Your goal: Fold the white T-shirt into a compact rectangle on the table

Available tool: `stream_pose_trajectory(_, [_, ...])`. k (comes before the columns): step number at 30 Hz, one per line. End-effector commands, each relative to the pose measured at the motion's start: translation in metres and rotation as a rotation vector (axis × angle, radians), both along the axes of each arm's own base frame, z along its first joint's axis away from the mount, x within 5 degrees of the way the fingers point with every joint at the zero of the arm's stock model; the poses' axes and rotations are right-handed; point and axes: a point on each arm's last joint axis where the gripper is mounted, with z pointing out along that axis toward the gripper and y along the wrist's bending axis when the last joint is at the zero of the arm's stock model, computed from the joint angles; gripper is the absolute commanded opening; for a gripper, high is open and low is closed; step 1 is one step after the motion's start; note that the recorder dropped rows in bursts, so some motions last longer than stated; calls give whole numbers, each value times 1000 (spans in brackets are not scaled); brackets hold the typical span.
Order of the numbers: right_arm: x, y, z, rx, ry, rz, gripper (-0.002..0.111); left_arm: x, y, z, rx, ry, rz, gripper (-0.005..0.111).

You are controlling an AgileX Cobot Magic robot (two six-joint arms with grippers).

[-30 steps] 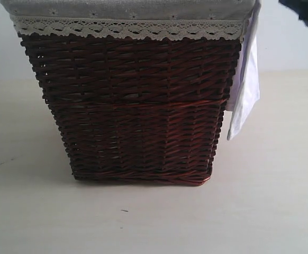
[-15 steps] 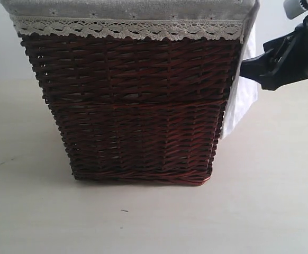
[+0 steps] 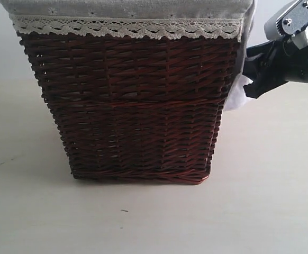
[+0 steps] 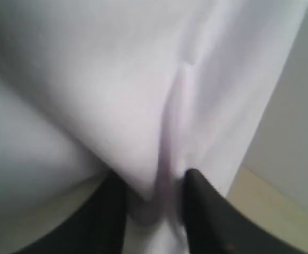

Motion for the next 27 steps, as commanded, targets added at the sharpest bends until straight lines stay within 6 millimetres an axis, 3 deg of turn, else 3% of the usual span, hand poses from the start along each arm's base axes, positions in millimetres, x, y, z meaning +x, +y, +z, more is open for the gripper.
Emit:
stream_pose_trajectory(1, [3,-1,-2,-29,-27,8,0,0,0,1,-3,-16,1,0])
stream_pose_trajectory(5, [3,-3,20,-34,-85,-14,0,0,0,1,-3,-16,1,0])
stream_pose_trajectory(10, [-17,-7,91,-4,-273,-77,0,0,0,1,-3,-16,1,0])
stream_pose_trajectory(13, [-33,-16,149,74,-358,-213,0,0,0,1,-3,-16,1,0])
stream_pose_trajectory(15, [-43,-19,173,116,-405,-252,0,0,0,1,-3,-16,1,0])
stream_pose_trajectory(20, [-80,-19,237,231,-570,-239,0,0,0,1,-3,-16,1,0])
stream_pose_trajectory(27, [-157,-8,317,417,-800,-54,0,0,0,1,-3,-16,1,0])
